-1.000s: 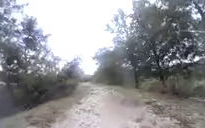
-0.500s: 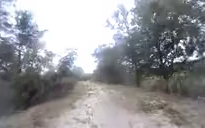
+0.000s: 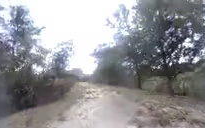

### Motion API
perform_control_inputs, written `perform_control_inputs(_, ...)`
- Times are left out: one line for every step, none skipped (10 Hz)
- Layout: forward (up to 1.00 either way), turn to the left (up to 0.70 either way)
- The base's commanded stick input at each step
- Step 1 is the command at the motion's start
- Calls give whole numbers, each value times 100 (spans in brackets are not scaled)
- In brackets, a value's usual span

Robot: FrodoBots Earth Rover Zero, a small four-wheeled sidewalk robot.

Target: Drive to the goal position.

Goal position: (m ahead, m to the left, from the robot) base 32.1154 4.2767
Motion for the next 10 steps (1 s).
perform_control_inputs(85,0)
perform_control_inputs(85,0)
perform_control_inputs(85,0)
perform_control_inputs(85,0)
perform_control_inputs(85,0)
perform_control_inputs(85,0)
perform_control_inputs(85,0)
perform_control_inputs(85,0)
perform_control_inputs(85,0)
perform_control_inputs(85,0)
